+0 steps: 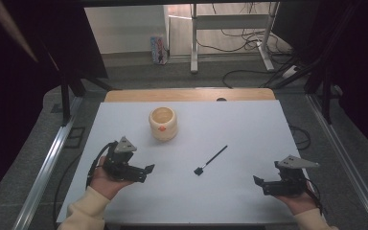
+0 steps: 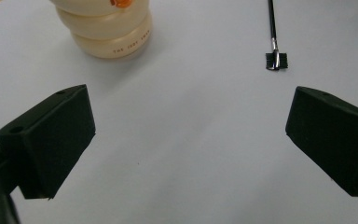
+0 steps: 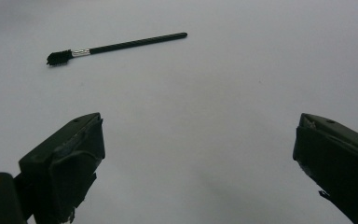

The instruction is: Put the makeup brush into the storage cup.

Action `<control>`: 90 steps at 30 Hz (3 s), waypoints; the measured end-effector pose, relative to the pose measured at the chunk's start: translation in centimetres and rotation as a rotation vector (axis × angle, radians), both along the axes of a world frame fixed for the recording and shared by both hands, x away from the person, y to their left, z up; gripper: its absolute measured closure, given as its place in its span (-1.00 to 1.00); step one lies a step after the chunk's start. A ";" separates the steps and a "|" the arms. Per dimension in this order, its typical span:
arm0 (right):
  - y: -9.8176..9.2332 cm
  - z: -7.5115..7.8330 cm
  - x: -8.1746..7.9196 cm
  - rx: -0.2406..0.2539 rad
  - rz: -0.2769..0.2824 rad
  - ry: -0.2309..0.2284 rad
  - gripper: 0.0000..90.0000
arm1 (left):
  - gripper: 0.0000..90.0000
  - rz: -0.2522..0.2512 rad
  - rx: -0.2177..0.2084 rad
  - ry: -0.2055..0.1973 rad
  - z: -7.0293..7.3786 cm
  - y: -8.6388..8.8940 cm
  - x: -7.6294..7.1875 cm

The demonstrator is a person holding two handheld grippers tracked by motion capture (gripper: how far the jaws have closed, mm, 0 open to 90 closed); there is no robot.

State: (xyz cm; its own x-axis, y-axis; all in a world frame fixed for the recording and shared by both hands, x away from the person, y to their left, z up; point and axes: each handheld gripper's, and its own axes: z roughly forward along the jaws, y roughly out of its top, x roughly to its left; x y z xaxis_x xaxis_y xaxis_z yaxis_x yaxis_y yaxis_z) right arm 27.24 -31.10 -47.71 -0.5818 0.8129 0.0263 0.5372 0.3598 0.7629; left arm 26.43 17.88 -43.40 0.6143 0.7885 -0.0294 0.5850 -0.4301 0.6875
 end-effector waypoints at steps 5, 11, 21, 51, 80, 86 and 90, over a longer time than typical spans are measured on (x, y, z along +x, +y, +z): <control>0.0 0.0 0.0 -0.001 -0.002 0.001 -0.95 | -0.95 -0.022 0.045 0.014 0.2 -1.4 1.0; 0.0 0.0 0.0 -0.002 -0.001 0.001 -0.95 | -0.95 -0.052 0.069 0.030 0.1 -2.8 1.8; -0.1 -0.1 0.1 -0.005 -0.001 0.003 -0.95 | -0.96 -0.090 0.081 0.060 -0.4 -4.6 2.8; 0.0 -0.1 0.1 -0.006 0.000 0.003 -0.94 | -0.96 -0.186 0.052 0.099 1.1 -9.0 6.2; 0.3 0.5 -0.4 0.002 0.015 -0.028 -0.94 | -0.95 -0.246 0.098 0.156 0.5 -13.9 9.5; 0.2 0.5 -0.3 0.003 0.012 -0.026 -0.94 | -0.95 -0.259 0.120 0.180 0.0 -14.7 9.9; 0.2 0.5 -0.3 0.001 0.013 -0.025 -0.93 | -0.95 -0.261 0.132 0.190 -0.4 -15.2 10.2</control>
